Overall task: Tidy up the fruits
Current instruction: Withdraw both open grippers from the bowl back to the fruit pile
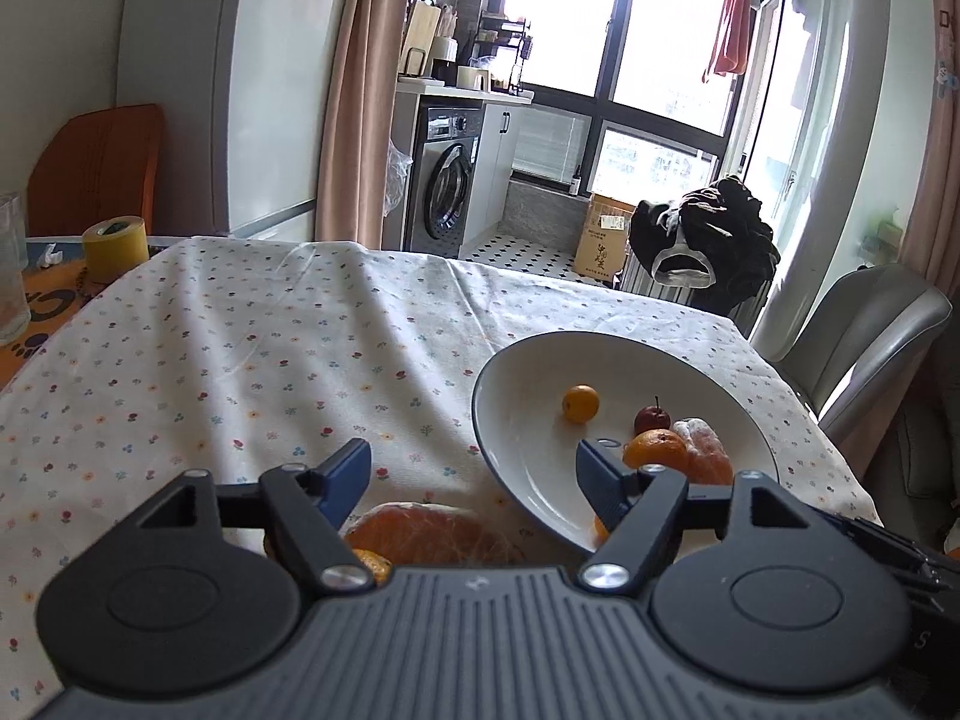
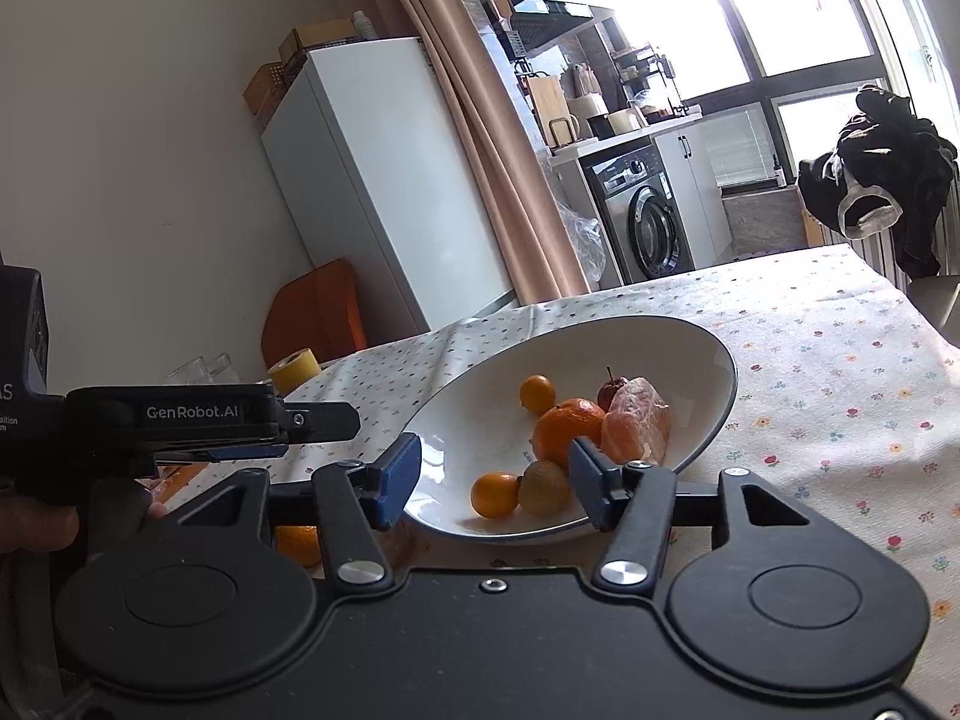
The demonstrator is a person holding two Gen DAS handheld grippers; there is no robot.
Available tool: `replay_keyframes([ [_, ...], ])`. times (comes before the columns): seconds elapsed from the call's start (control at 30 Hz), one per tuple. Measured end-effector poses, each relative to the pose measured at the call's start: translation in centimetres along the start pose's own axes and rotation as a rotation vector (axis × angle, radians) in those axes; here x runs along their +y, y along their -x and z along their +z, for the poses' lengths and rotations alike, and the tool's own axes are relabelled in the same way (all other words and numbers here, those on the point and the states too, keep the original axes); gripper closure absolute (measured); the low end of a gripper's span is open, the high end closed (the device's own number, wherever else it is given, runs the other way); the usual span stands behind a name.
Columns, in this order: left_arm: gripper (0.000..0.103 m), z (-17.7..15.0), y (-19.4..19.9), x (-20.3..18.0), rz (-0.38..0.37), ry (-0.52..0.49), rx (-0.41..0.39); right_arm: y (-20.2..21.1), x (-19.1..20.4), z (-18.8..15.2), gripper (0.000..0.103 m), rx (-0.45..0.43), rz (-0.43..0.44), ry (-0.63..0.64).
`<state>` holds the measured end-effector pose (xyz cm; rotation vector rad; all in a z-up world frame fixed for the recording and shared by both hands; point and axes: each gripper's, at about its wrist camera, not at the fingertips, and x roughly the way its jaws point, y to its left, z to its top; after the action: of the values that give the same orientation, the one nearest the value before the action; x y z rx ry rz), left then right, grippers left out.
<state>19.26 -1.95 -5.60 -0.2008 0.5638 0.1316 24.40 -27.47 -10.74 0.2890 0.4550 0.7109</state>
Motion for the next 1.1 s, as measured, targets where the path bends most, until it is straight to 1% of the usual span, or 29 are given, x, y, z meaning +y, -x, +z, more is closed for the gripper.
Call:
replay_keyframes([
  [0.13, 0.019, -0.3, 0.9, 1.1, -0.008, 0.015, 0.010, -0.1, -0.3, 0.2, 0.048, 0.017, 0.024, -0.020],
  [0.27, 0.015, -0.3, 1.8, 1.8, -0.009, 0.004, 0.003, -0.3, -0.2, 0.5, 0.046, 0.033, -0.010, -0.004],
  [0.4, 0.011, -0.3, 2.6, 2.7, -0.014, 0.029, -0.007, -0.4, 0.2, 0.7, 0.042, 0.050, -0.033, 0.000],
  [0.43, 0.011, -0.3, 2.7, 3.1, -0.020, 0.043, -0.003, -0.4, 0.4, 0.8, 0.041, 0.051, -0.037, 0.005],
  [0.5, 0.011, -0.4, 3.0, 3.6, -0.034, 0.056, -0.004, -0.3, 0.9, 0.8, 0.036, 0.058, -0.046, 0.016],
  [0.6, 0.010, -0.6, 3.5, 3.9, -0.043, 0.052, -0.009, 0.0, 1.8, 0.9, 0.031, 0.061, -0.056, 0.035],
  [0.77, 0.010, -1.0, 4.4, 5.0, -0.067, 0.055, -0.007, 0.0, 3.4, 0.9, 0.030, 0.074, -0.050, 0.074],
  [1.1, 0.010, -2.2, 5.0, 8.1, -0.060, 0.102, 0.003, -0.1, 6.7, 0.0, 0.030, 0.129, -0.048, 0.170],
])
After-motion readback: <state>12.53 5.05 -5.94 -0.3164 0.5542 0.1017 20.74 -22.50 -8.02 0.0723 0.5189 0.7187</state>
